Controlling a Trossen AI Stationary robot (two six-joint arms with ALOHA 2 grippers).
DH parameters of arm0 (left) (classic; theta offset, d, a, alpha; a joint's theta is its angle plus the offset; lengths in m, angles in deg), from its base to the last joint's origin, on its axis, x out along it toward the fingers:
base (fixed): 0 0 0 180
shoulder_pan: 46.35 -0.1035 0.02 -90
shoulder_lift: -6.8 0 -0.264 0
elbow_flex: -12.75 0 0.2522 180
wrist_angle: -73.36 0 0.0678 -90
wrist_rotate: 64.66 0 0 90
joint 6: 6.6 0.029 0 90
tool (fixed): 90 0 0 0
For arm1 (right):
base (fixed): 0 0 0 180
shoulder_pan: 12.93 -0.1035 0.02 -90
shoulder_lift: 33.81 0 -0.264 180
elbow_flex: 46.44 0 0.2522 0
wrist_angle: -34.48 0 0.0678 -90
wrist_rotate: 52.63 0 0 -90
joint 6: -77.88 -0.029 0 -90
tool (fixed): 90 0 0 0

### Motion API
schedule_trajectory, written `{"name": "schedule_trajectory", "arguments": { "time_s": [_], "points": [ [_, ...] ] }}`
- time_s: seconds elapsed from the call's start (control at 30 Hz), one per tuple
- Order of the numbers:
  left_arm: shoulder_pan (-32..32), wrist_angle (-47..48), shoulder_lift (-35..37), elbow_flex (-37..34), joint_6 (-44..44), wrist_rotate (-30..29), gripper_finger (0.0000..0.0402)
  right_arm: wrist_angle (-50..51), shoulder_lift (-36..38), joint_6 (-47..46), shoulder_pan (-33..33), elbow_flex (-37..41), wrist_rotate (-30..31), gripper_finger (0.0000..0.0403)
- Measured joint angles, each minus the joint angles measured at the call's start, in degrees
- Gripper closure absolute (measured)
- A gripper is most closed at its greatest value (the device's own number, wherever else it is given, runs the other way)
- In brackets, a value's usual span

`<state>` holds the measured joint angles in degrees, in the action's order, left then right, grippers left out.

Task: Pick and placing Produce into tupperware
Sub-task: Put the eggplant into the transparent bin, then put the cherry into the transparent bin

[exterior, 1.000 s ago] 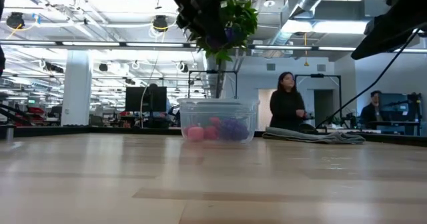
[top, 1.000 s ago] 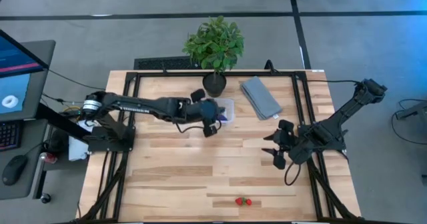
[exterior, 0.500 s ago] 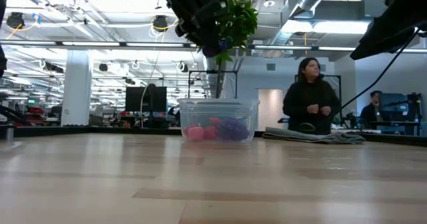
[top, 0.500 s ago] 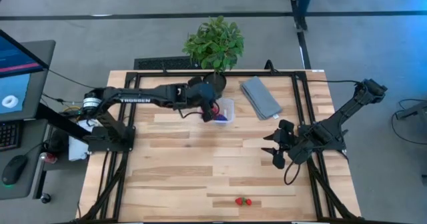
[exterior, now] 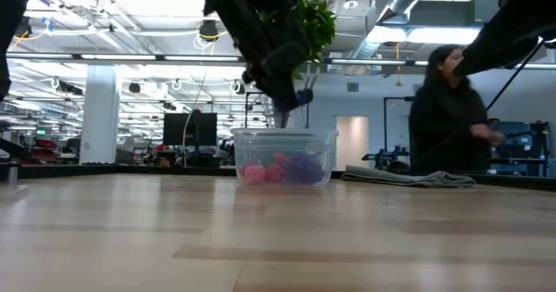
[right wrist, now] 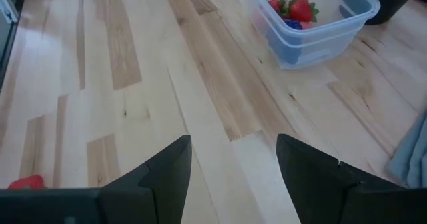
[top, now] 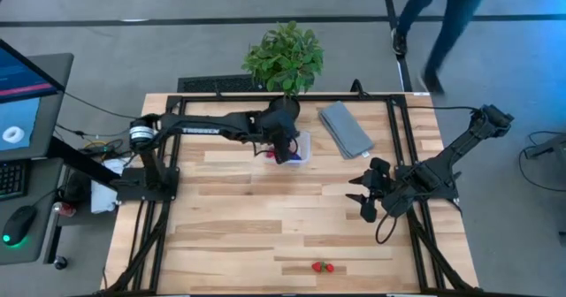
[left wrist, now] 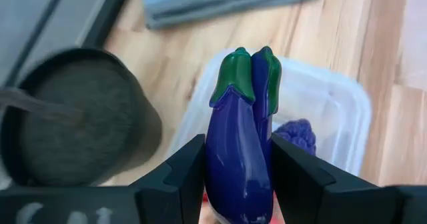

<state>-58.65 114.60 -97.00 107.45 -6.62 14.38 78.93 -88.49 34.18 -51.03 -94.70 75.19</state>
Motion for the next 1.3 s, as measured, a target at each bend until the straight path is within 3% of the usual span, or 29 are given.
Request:
{"name": "schedule_trajectory", "arguments": {
  "time_s": [0.47,0.97,1.3],
  "points": [
    [-1.0,-3.0,-5.7,0.1,-0.8,1.6,0.0263,0.1,0.0,-1.4,0.0,0.0,0.0,0.0159],
    [-1.2,-0.8,-5.8,0.0,-2.0,2.2,0.0198,0.1,0.0,-2.4,0.0,0.0,0.0,0.0159],
    [-0.8,1.4,-5.0,1.4,-3.8,6.5,0.0191,0.1,0.0,-2.4,0.0,0.0,0.0,0.0159]
  ]
}}
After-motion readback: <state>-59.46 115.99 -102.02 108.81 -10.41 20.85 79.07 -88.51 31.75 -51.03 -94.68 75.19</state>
